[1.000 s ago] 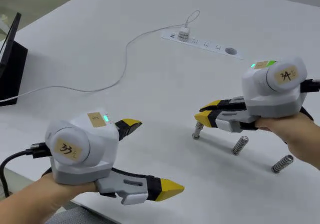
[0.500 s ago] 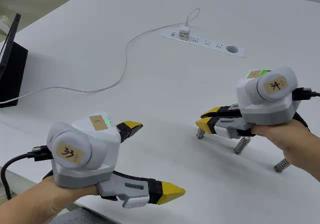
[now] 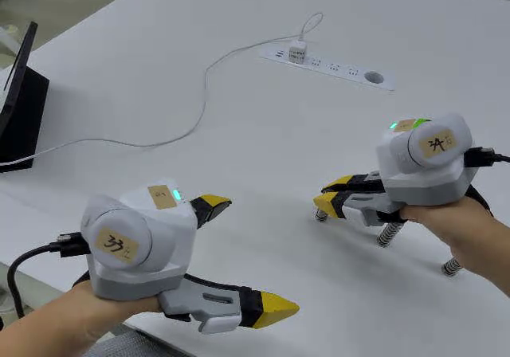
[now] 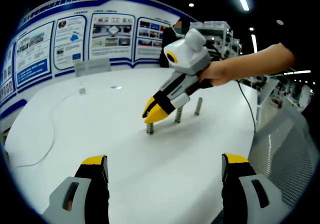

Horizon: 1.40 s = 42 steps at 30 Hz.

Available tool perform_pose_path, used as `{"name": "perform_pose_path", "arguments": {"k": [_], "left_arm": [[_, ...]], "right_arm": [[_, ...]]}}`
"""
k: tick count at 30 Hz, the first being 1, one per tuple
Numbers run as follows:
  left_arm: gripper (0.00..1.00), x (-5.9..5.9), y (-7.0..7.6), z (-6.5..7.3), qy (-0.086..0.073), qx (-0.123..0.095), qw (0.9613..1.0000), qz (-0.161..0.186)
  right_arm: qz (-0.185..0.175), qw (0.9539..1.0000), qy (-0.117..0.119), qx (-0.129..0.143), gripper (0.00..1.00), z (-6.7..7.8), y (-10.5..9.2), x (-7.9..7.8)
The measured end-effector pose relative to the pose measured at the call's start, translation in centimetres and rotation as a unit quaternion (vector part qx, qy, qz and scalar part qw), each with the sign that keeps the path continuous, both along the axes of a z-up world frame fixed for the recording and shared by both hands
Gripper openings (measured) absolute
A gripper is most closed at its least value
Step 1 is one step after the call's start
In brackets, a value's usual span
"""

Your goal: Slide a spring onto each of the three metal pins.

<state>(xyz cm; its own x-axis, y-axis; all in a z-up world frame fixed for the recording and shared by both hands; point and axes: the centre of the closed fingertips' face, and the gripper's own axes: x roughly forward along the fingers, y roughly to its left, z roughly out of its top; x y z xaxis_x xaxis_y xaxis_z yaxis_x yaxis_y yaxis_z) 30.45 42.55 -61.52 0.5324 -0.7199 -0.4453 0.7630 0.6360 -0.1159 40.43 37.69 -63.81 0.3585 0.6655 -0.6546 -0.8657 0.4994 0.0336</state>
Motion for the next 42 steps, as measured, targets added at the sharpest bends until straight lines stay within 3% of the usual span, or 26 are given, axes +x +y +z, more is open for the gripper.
{"name": "perform_pose_path", "arguments": {"k": [11, 26, 42], "left_arm": [[0.96, 0.0, 0.0, 0.0, 0.0, -0.001, 1.0, 0.001], [0.96, -0.3, -0.2, -0.4, 0.002, 0.011, 0.9999, -0.009], [0.96, -0.4, -0.2, -0.6, 0.001, 0.02, 0.9997, -0.013]], "right_arm": [[0.006, 1.0, 0.001, 0.002, 0.11, 0.0, 0.6, -0.2], [0.016, 0.9997, -0.005, -0.016, 0.12, -0.5, 0.3, -0.5], [0.002, 0.9999, -0.013, -0.006, 0.19, 0.7, -0.4, -0.4]]}}
